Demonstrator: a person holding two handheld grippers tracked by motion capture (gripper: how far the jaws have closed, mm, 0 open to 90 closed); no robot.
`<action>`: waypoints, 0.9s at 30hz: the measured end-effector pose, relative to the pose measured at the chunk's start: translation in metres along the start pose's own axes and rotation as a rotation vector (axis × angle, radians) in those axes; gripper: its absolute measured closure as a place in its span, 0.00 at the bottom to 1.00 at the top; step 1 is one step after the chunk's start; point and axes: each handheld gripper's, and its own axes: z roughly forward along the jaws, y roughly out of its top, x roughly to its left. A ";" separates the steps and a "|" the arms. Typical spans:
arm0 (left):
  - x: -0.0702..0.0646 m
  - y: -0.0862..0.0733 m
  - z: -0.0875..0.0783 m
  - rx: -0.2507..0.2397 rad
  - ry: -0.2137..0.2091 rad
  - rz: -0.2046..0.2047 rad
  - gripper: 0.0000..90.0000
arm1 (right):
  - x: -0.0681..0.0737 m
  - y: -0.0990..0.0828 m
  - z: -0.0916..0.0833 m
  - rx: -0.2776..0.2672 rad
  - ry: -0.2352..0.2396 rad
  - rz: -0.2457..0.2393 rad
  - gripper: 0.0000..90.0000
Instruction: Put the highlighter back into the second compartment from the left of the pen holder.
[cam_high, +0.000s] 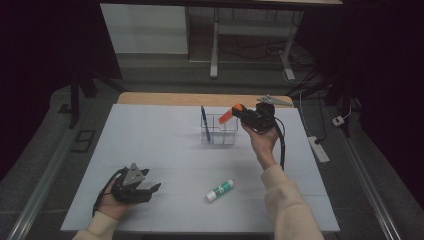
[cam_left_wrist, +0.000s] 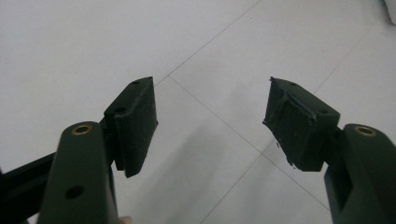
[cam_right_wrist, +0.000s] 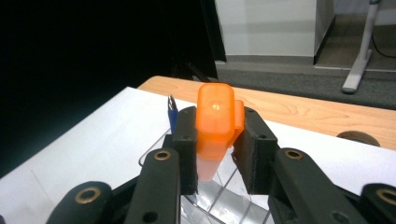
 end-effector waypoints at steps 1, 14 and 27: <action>0.000 0.000 0.000 0.000 0.001 0.000 0.38 | 0.000 -0.001 0.002 0.005 -0.003 -0.001 0.79; 0.000 0.000 0.001 0.005 -0.005 0.006 0.38 | 0.000 -0.008 0.016 0.038 -0.004 -0.015 0.79; 0.002 0.000 0.001 -0.001 -0.020 -0.009 0.38 | 0.002 -0.013 0.021 0.065 -0.001 -0.021 0.54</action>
